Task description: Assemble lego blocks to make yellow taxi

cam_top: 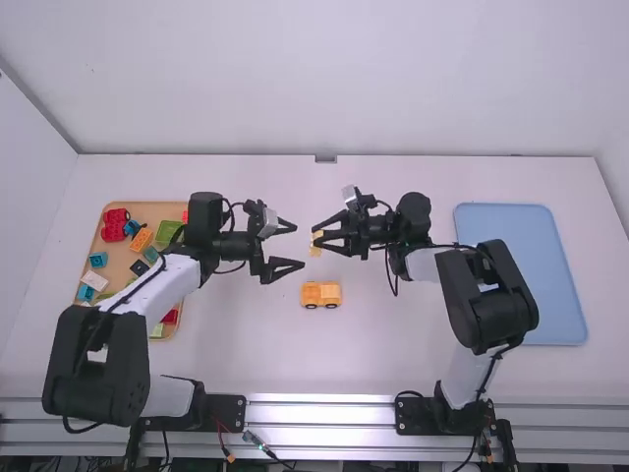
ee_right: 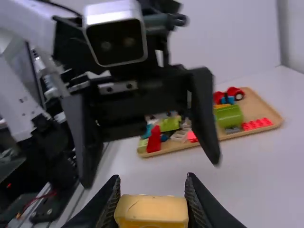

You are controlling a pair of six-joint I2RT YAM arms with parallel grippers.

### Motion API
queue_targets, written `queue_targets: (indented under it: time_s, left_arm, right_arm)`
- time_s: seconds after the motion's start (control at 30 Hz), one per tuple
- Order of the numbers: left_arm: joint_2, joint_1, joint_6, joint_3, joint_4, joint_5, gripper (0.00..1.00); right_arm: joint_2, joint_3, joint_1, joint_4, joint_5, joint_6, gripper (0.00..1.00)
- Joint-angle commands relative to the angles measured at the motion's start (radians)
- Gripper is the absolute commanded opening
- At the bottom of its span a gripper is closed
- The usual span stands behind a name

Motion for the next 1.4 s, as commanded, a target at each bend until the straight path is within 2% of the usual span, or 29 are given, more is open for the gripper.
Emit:
queue_targets:
  time_s: [0.0, 0.17, 0.5, 0.67, 0.7, 0.77, 0.83, 1.37]
  left_arm:
    - [0.034, -0.018, 0.037, 0.037, 0.002, 0.046, 0.99]
    - [0.090, -0.027, 0.036, 0.043, 0.031, 0.045, 0.99]
    - [0.090, -0.027, -0.063, 0.043, 0.106, 0.046, 0.99]
    - [0.091, -0.028, -0.068, 0.043, 0.102, 0.047, 0.89]
    - [0.091, -0.029, -0.068, 0.043, 0.102, 0.046, 0.82]
    - [0.091, -0.029, -0.068, 0.043, 0.102, 0.047, 0.83]
    - [0.091, -0.030, -0.068, 0.043, 0.102, 0.056, 0.78]
    - [0.091, -0.075, -0.068, 0.043, 0.102, 0.068, 0.68]
  right_arm:
    - [0.009, 0.035, 0.024, 0.005, -0.051, -0.011, 0.19]
    - [0.009, 0.036, 0.044, 0.002, -0.044, -0.011, 0.17]
    - [0.009, 0.036, 0.044, -0.002, -0.014, -0.011, 0.16]
    - [0.009, 0.037, 0.044, 0.002, -0.011, -0.011, 0.16]
    - [0.009, 0.036, 0.044, -0.002, 0.006, -0.012, 0.16]
    - [0.009, 0.035, 0.044, -0.002, 0.014, -0.011, 0.16]
    - [0.009, 0.036, 0.044, 0.000, 0.013, -0.012, 0.16]
    - [0.009, 0.035, 0.044, 0.002, 0.014, -0.019, 0.15]
